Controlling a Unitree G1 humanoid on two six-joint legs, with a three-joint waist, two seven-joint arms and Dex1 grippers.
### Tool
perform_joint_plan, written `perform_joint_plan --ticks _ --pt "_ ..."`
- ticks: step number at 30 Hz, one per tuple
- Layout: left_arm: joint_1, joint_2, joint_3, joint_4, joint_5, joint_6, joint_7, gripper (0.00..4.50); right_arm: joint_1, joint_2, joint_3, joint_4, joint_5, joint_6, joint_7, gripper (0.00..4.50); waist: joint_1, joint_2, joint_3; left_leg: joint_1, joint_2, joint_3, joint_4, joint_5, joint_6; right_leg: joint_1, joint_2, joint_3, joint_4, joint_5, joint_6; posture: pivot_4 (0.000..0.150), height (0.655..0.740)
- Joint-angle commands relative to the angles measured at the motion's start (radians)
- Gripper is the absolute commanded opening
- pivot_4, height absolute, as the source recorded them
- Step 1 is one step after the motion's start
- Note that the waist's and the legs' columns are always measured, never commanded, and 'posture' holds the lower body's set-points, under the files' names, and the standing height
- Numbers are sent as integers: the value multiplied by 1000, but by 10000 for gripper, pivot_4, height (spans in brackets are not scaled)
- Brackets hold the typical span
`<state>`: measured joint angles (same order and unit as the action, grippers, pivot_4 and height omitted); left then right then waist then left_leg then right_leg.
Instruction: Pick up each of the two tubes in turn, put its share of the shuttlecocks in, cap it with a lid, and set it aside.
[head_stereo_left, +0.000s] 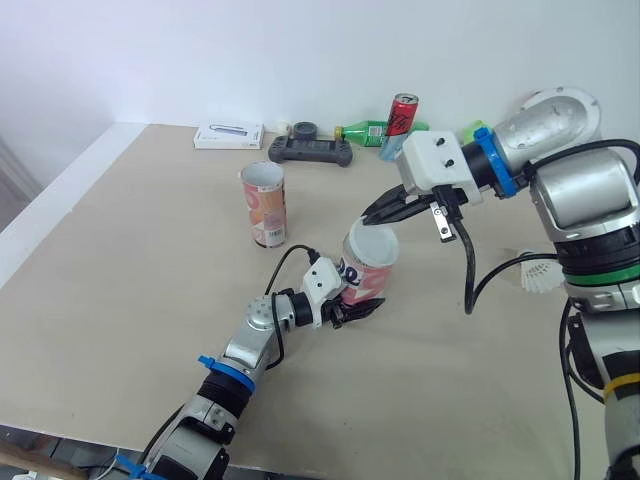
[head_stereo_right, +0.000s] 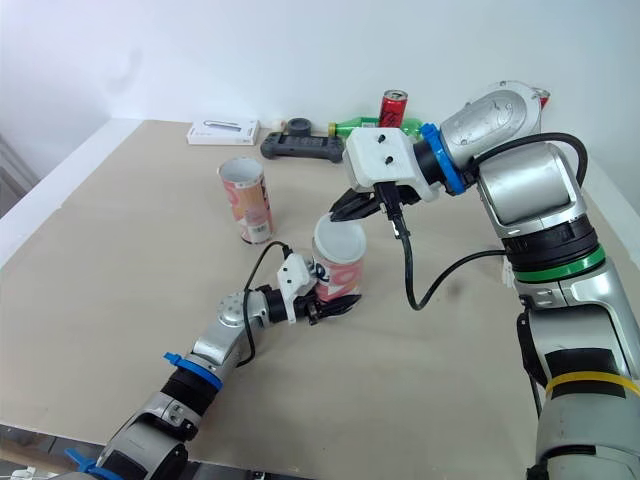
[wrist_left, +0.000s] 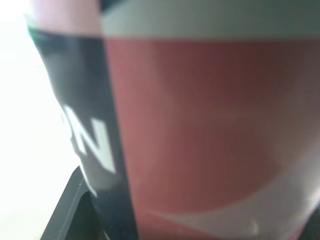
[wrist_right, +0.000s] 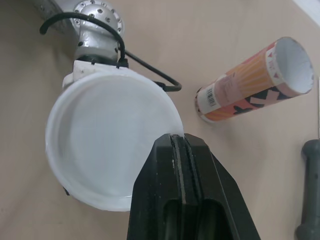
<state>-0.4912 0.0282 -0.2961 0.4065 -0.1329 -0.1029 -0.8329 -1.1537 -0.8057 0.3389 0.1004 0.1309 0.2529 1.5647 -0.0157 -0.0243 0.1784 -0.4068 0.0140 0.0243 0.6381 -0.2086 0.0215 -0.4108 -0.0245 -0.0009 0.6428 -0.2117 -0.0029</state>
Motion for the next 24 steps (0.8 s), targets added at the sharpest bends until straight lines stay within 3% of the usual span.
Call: perform_joint_plan --ticks 1,18,19,20,24 --pt "22 12 -20 35 34 32 6 25020 6 -24 2 -35 -12 -38 48 648 1 0 0 0 0 0 0 0 0 0 0 0 0 0 0 1500 7400" --pt "17 12 -19 40 37 27 9 25020 35 -24 32 -22 -112 -160 23 648 2 0 0 0 -1 0 0 0 0 0 0 0 0 -1 0 1500 7400" --pt "17 12 -19 40 37 27 9 25020 35 -23 31 -23 -113 -157 21 6769 2 0 0 0 -1 0 0 0 0 1 -1 0 0 -1 0 1500 7400" --pt "17 11 -19 40 37 26 9 25020 35 -23 29 -23 -114 -155 19 8829 2 0 0 0 -1 0 0 0 0 1 -1 0 0 -1 0 1500 7400" --pt "16 9 -17 43 37 26 9 25020 24 -14 16 -13 -114 -155 5 28319 5 0 0 0 -1 -1 0 0 0 1 -1 -1 0 -1 0 1500 7400"
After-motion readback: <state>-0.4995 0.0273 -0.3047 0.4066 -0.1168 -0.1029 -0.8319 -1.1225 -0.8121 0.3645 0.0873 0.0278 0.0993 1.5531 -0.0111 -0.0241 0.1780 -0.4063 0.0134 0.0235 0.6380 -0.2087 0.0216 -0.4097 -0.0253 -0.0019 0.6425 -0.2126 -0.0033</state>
